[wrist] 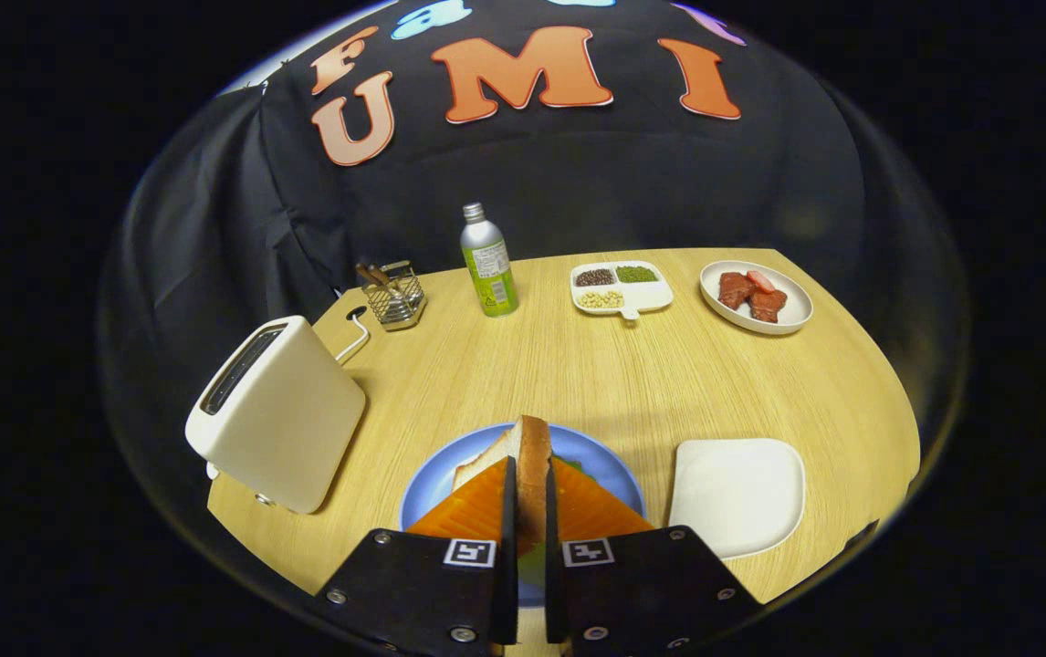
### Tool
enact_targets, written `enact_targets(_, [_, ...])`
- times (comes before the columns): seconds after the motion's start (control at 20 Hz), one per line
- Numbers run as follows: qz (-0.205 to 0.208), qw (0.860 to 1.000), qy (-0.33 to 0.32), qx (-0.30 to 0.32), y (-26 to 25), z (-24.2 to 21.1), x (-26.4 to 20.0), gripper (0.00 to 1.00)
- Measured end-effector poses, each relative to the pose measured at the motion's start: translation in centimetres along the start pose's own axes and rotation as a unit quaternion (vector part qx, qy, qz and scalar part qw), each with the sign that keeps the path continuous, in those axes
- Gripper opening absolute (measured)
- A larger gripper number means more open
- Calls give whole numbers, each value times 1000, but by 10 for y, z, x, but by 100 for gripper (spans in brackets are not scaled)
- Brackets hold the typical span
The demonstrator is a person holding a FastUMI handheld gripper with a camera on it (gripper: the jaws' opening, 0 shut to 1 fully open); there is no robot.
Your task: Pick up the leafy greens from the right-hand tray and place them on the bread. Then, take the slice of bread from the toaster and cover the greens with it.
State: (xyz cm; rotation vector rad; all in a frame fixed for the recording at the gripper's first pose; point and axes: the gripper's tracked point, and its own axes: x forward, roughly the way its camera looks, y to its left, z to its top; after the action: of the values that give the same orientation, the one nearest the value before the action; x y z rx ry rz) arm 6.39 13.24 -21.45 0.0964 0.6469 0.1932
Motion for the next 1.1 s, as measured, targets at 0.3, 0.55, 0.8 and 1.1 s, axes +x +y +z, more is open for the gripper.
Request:
enact_targets(0.3, [-19, 999, 19, -27, -35, -8, 6, 35])
enact_targets(0.55, [-48, 998, 6, -45, -72, 12, -11, 88])
enact_targets(0.8, [-85, 994, -41, -50, -110, 58, -48, 98])
enact_targets(1.1, [-106, 986, -110, -64, -134, 115, -99, 98])
